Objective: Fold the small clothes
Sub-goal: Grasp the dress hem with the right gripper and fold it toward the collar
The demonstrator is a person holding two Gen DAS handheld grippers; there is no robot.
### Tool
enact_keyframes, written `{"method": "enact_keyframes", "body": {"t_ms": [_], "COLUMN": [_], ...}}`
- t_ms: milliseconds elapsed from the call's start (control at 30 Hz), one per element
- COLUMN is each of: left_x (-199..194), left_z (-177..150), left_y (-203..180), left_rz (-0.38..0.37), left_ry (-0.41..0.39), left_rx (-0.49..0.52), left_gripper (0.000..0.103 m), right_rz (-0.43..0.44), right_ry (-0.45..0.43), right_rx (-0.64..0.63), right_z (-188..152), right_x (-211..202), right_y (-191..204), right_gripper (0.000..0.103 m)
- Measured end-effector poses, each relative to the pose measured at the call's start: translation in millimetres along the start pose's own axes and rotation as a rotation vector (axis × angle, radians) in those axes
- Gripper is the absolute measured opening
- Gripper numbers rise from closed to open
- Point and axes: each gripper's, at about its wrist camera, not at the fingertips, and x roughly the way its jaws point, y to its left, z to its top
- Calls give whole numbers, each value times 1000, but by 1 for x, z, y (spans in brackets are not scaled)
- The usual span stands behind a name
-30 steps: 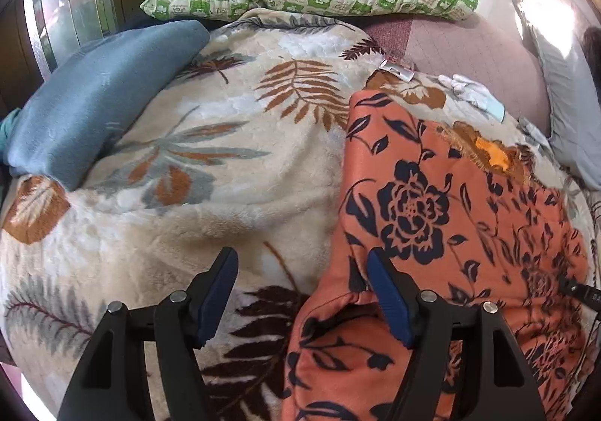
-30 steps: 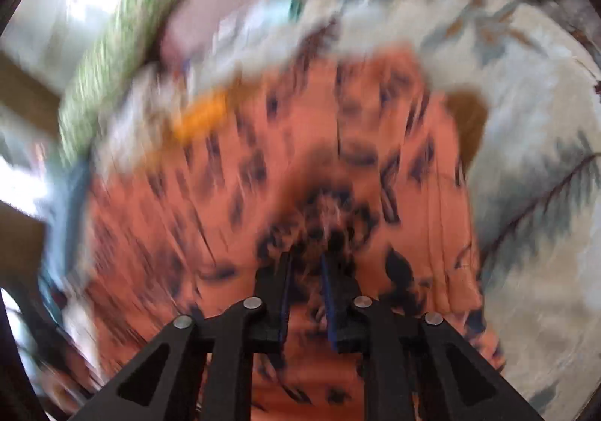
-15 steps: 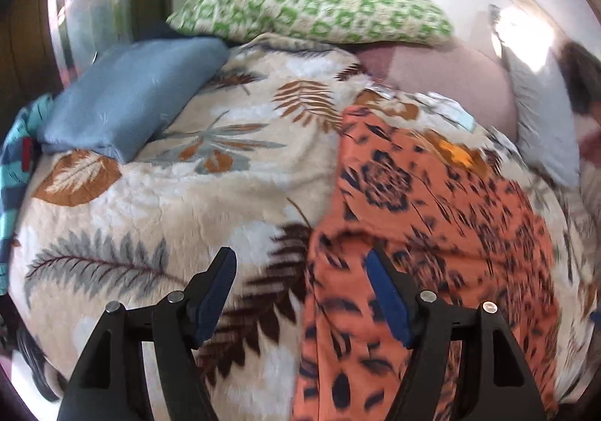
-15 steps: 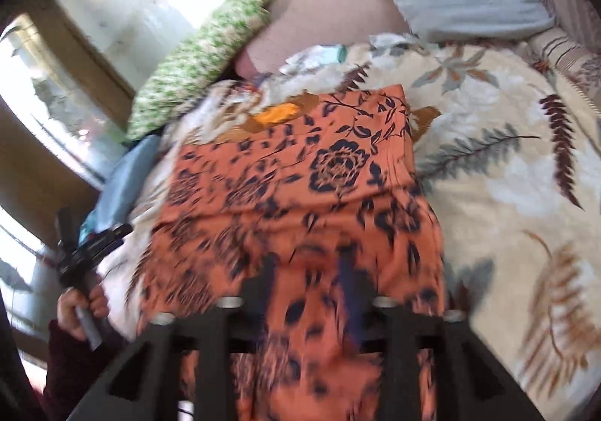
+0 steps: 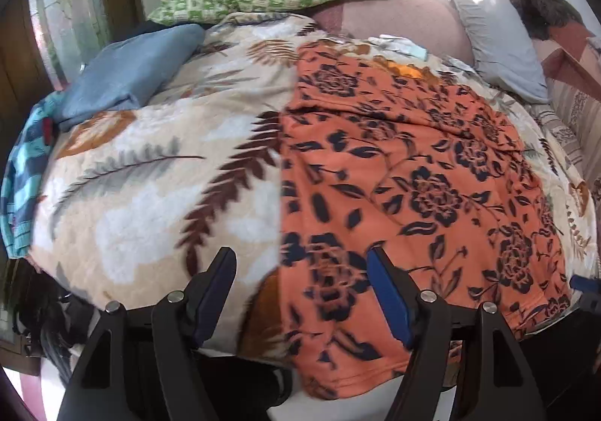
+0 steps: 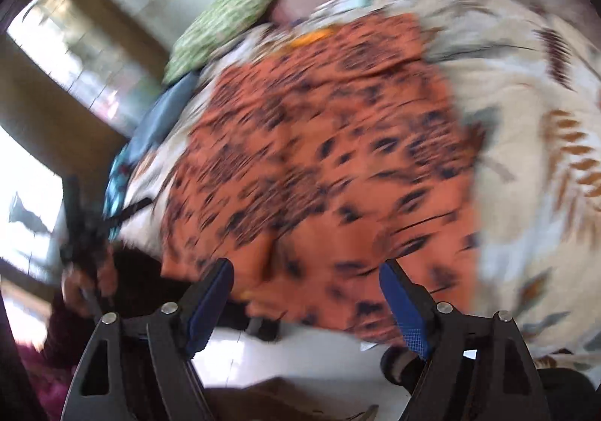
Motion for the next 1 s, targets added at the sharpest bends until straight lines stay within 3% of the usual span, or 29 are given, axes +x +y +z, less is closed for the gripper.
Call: {"method": "enact_keyframes", "body": {"t_ms": [167,300,400,633,800,967,1000], "left_x": [-34,-41,-20,35,58,58,58], "left_z": [19,19,4,-22,-37,-42,-42], "left_y": [73,98,81,24,-8,-23,-25], "left_rz": [93,104,55,10,48,-3,-13], "left_ry": [-36,-3,96,268,345,318,312], "left_rx": [-184,-260,-216,-136,-63,-52,-49], "left_gripper": [73,75,78,78,78,78,73], "right_rz": [-43,-62,-95,-193,-198,-141,-135], "right_ry": [20,-44,-94,-79,-60,-51,-45], "right_rx": [-178,-74,42,201,296,385,390], "right_z": [-12,2,9,0,-11,-23,-25], "right_x": [22,5,-15,-41,-44,-39,-35], "right_y": [41,10,-23,-78,-111,-128,-129], "right_gripper": [82,83,83,83,83,83,83]}}
